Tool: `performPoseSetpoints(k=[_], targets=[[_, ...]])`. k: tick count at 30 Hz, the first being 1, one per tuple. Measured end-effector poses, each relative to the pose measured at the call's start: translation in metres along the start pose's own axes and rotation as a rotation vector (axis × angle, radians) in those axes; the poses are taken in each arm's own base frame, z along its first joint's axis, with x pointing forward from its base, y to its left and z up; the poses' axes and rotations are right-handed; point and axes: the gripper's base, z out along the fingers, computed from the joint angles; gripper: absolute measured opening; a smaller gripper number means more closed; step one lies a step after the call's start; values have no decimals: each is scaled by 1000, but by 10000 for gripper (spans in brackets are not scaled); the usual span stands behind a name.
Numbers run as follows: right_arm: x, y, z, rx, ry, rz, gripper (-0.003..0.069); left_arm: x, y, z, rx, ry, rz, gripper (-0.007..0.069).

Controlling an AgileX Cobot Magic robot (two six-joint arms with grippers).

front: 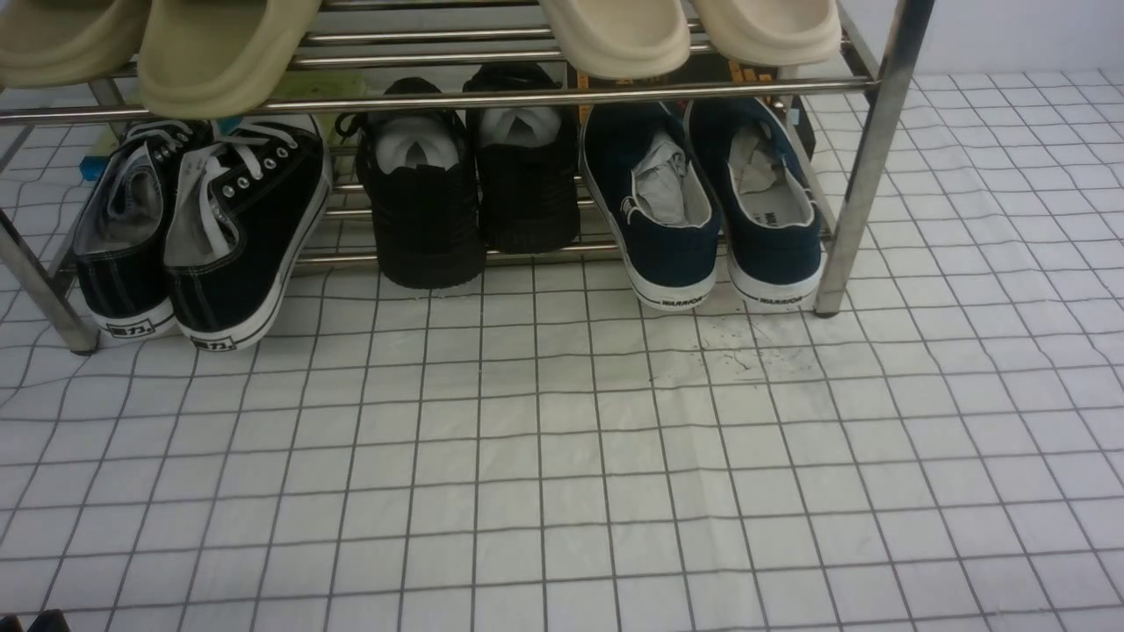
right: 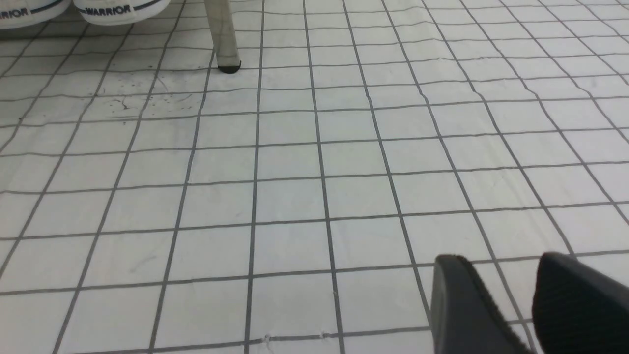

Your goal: Take the shoes off the shelf with your hand from the white checkered tablecloth.

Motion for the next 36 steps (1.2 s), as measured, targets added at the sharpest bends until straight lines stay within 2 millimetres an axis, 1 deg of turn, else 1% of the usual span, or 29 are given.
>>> performPoseSetpoints(k=[6,8,12,13,14,15,16,19,22,24,25,27,28,29,30,31,32,34,35,36], targets=[[0,0,0,0,0,0,239,0,0,0,0,0,0,197],[0,2,0,-20,-4,53,239,0,0,0,0,0,0,197],[-1,10,0,-112,7,356,239,0,0,0,0,0,0,197],[-1,13,-1,-149,15,477,239,0,0,0,0,0,0,197],[-1,15,-1,-173,21,557,239,0,0,0,0,0,0,198],[-1,16,-1,-185,25,595,239,0,0,0,0,0,0,199],[-2,19,-1,-211,32,670,239,0,0,0,0,0,0,200],[-3,21,-2,-243,41,760,239,0,0,0,0,0,0,200],[-4,21,-2,-251,32,785,231,0,0,0,0,0,0,200],[-8,22,-4,-257,19,780,201,0,0,0,0,0,0,200],[-16,22,-7,-265,-3,760,178,0,0,0,0,0,0,200],[-39,22,-16,-273,-64,667,110,0,0,0,0,0,0,200],[-53,22,-20,-266,-83,599,55,0,0,0,0,0,0,200],[-68,23,-23,-252,-87,526,16,0,0,0,0,0,0,200],[-82,23,-24,-234,-68,455,-5,0,0,0,0,0,0,200],[-94,23,-22,-210,-23,390,-10,0,0,0,0,0,0,201],[-96,23,-21,-200,-3,366,-10,0,0,0,0,0,0,201],[-115,21,0,-122,210,254,-4,0,0,0,0,0,0,202],[-116,21,2,-120,230,254,-3,0,0,0,0,0,0,202],[-116,19,21,-73,379,230,0,0,0,0,0,0,0,202]])
